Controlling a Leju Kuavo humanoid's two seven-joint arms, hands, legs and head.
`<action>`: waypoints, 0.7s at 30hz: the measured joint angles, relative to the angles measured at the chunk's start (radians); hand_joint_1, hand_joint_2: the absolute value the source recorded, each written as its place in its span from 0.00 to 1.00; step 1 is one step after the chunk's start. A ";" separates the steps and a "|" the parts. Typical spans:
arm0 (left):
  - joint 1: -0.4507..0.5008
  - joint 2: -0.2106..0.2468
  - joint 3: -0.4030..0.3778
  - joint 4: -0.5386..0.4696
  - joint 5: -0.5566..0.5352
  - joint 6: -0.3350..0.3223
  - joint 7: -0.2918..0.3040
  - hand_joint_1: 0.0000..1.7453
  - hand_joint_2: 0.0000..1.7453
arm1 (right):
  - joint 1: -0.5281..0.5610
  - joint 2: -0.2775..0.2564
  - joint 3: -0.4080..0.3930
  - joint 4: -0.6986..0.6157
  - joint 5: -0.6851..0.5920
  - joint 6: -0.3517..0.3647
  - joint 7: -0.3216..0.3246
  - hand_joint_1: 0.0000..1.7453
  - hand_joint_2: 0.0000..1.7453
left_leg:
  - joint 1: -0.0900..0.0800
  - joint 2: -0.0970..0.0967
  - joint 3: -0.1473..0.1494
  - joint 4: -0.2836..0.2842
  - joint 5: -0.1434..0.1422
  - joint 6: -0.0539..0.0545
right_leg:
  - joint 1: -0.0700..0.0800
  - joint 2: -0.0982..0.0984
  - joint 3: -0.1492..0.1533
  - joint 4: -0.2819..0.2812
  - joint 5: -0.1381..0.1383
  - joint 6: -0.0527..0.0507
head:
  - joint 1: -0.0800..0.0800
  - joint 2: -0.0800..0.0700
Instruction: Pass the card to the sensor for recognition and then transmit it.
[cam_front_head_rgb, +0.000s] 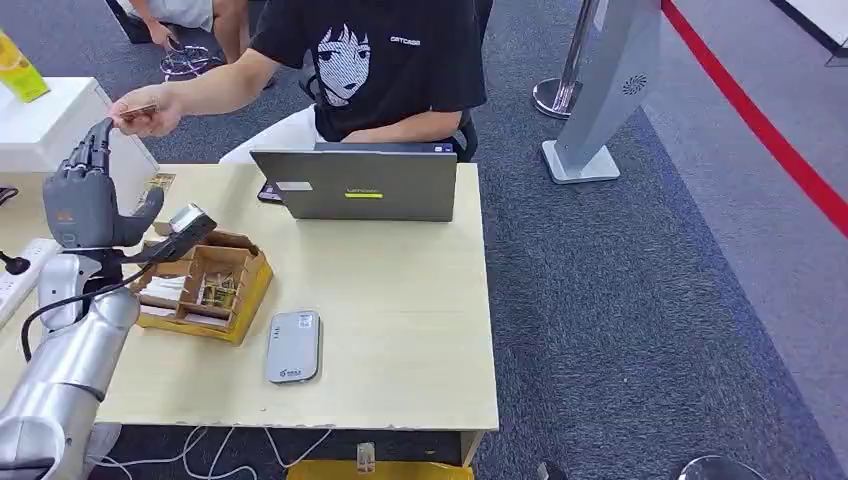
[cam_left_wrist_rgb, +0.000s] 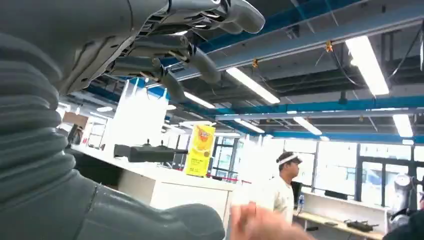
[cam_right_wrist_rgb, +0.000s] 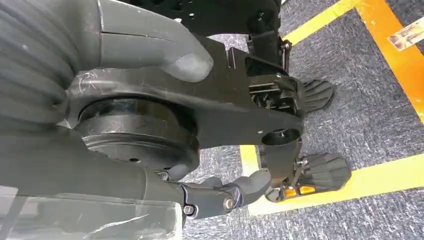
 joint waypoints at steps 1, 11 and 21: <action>0.013 -0.001 0.005 -0.012 0.028 0.009 -0.025 0.00 1.00 | 0.001 0.000 0.000 0.000 -0.002 0.000 -0.003 0.00 1.00 | 0.000 0.000 0.000 0.000 0.000 0.000 | 0.000 0.000 0.000 0.000 0.000 0.000 | 0.000 0.000; 0.378 -0.127 0.232 -0.429 0.817 -0.264 -0.263 0.00 1.00 | 0.041 -0.005 -0.017 -0.004 -0.064 0.001 -0.061 0.00 1.00 | -0.002 0.002 -0.001 0.000 -0.003 0.002 | -0.002 0.002 -0.001 -0.001 -0.002 0.002 | 0.000 0.000; 0.487 -0.223 0.628 -0.360 1.068 -0.787 -0.263 0.00 1.00 | 0.077 -0.018 -0.036 -0.011 -0.081 0.018 -0.093 0.00 1.00 | -0.002 0.001 -0.002 -0.001 -0.003 0.002 | -0.002 0.000 -0.002 -0.001 -0.002 0.002 | 0.000 0.000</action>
